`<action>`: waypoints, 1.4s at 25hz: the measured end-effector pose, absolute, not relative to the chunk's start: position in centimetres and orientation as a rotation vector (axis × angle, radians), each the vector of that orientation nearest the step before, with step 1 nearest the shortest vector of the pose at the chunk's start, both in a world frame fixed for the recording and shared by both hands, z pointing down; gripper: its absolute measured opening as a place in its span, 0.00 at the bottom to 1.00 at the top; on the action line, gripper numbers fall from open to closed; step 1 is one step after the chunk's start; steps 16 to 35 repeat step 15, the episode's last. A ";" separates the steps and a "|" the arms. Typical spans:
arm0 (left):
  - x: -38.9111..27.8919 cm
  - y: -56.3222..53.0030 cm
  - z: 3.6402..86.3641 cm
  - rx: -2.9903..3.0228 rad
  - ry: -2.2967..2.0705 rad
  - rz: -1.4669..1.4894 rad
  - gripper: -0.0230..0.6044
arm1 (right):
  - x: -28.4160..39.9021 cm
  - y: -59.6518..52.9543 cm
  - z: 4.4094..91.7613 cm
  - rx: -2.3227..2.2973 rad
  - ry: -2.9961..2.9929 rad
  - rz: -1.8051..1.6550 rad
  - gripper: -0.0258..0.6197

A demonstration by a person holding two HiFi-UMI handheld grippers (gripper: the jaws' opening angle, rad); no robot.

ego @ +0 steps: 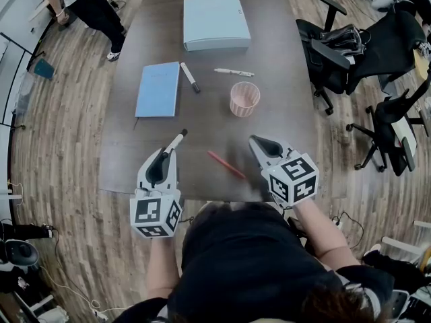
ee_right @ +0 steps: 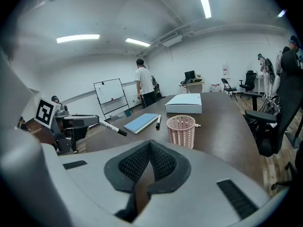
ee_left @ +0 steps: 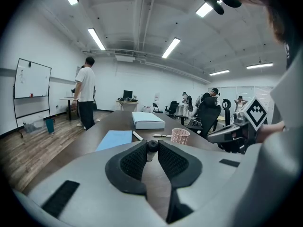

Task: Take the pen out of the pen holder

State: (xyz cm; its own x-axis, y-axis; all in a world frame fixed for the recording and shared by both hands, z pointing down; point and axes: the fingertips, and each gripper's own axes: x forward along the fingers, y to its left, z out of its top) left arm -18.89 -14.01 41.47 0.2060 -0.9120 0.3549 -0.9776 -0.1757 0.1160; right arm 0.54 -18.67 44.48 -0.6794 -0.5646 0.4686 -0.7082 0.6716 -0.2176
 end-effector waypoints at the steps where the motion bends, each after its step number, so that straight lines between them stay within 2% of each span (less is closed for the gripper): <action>1: -18.8 -14.0 41.4 2.172 -1.775 0.292 0.18 | 0.6 -18.7 44.5 1.002 -2.523 0.549 0.07; 35: -17.6 -14.7 41.5 2.194 -1.751 0.290 0.18 | 1.2 -19.3 45.0 1.006 -2.515 0.560 0.07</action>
